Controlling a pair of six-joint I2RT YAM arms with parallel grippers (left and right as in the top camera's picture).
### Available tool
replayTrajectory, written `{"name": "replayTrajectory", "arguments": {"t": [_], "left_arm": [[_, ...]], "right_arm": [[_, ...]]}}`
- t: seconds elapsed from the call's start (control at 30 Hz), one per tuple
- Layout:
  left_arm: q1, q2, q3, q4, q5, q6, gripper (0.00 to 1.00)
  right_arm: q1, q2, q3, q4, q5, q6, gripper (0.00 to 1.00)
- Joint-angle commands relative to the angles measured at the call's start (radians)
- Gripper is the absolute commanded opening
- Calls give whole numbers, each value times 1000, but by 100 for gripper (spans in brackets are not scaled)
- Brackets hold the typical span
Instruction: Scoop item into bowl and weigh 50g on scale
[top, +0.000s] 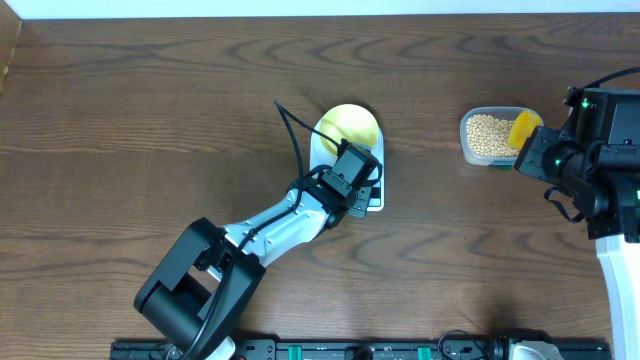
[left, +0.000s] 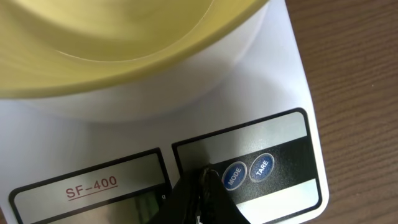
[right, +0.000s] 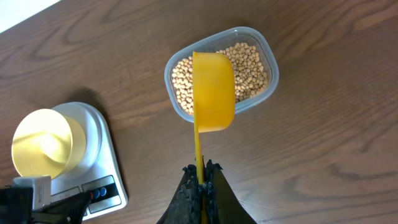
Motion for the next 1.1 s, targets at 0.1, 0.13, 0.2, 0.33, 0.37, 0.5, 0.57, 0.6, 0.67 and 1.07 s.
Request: {"name": "replayTrajectory", "arguments": {"t": [0.1,0.13,0.2,0.33,0.37,0.5,0.57,0.6,0.67,1.07], "left_arm": [[0,35,13,-14,-2,13,7],[0,35,13,-17,-2,13,7],[0,38,13,-20,-2,13,7],[0,45,13,-23,-2,13,7],[0,45,13,-24,-1,13,7],[0,45,13,-39,-2,13,7],[0,46,12,-47,-2,13,7],[0,46,11,-49,-2,13,7],[0,47,11,-51,-6,13,7],[0,80,10,-50,-12,13,7]], "right_arm": [[-2,2,17,-5,-6,-12,1],[-2,2,17,-5,-6,-11,1],[-2,2,17,-5,-7,-11,1],[-2,2,17,-5,-6,-11,1],[-2,2,17,-5,-7,-11,1],[-2,2,17,-5,-6,-12,1],[-2,2,17,-6,-7,-12,1],[-2,2,17,-7,-6,-12,1],[-2,2,17,-6,-6,-12,1],[-2,2,17,-7,-6,-12,1]]}}
